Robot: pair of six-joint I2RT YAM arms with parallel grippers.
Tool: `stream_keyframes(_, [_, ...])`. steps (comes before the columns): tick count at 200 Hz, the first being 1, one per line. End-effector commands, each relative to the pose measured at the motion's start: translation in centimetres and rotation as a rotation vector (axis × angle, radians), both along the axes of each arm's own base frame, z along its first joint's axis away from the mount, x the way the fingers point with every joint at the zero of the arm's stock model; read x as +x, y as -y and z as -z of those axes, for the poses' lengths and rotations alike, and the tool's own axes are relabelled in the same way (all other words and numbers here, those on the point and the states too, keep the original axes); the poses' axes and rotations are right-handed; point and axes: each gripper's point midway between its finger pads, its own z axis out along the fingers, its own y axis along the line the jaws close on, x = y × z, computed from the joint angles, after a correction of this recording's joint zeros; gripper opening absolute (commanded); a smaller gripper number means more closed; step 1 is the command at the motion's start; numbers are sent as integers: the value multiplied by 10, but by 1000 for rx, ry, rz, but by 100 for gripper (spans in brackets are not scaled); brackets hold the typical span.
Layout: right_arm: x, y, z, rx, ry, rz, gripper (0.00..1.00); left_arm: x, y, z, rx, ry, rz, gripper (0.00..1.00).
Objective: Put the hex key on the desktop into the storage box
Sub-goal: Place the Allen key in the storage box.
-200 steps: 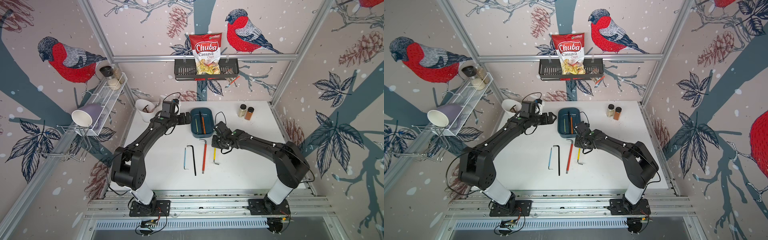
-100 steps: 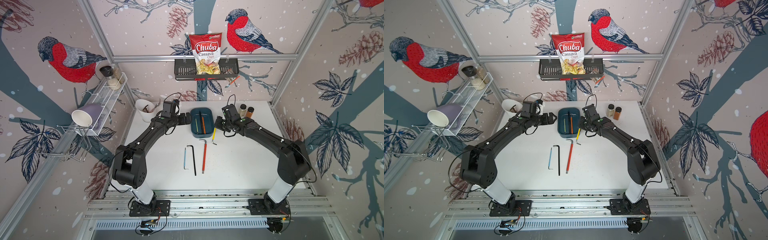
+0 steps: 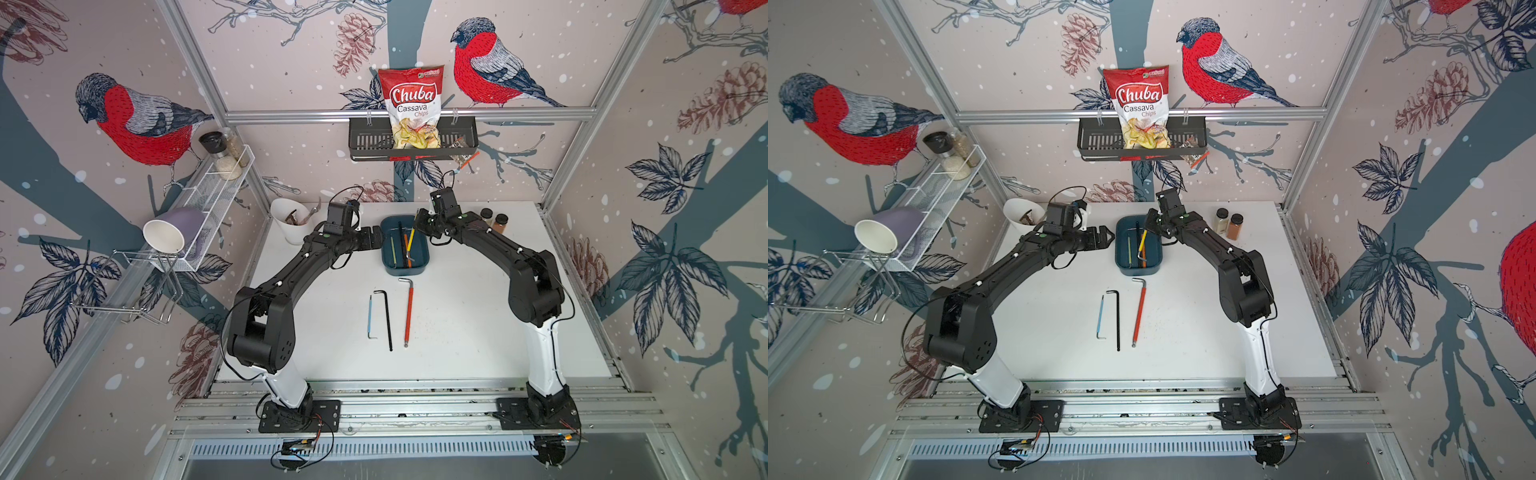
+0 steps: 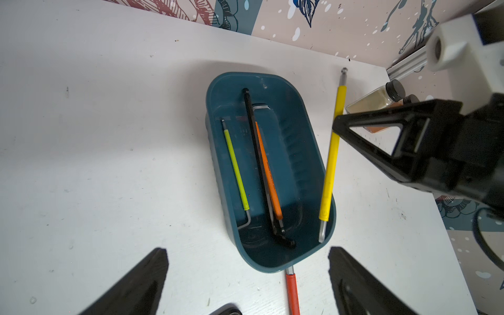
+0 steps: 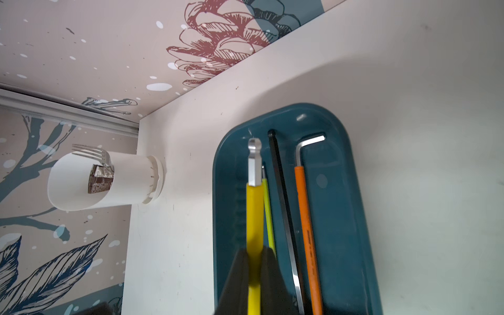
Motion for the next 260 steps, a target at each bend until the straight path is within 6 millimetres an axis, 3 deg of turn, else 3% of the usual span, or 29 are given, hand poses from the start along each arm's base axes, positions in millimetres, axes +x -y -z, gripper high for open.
stream_keyframes(1, [11, -7, 5, -3, -6, -6, 0, 1, -2, -5, 5, 12, -5, 95])
stream_keyframes(48, [24, -21, 38, -7, -29, -18, 0, 1, -2, -5, 1, 10, -6, 95])
stream_keyframes(69, [21, -21, 48, -14, -43, -21, 16, 2, -3, -5, 7, 12, -11, 95])
stream_keyframes(92, [16, -21, 44, -21, -33, -40, 39, 2, -5, -6, 11, 20, -20, 95])
stream_keyframes(120, [8, -23, 19, -31, 20, -80, 49, 2, -8, -9, 17, 38, -36, 95])
stream_keyframes(146, [-12, -27, -6, -51, 87, -130, 54, 1, -11, -14, 24, 66, -47, 95])
stream_keyframes(176, [-43, -33, -19, -115, 123, -195, 54, -2, -19, -27, 39, 135, -73, 95])
stream_keyframes(229, [-104, -29, -28, -193, 201, -253, 54, -20, -25, -52, 13, 203, -118, 95])
stream_keyframes(260, [-134, -16, -16, -227, 202, -242, 54, -47, -31, -44, -7, 165, -122, 95])
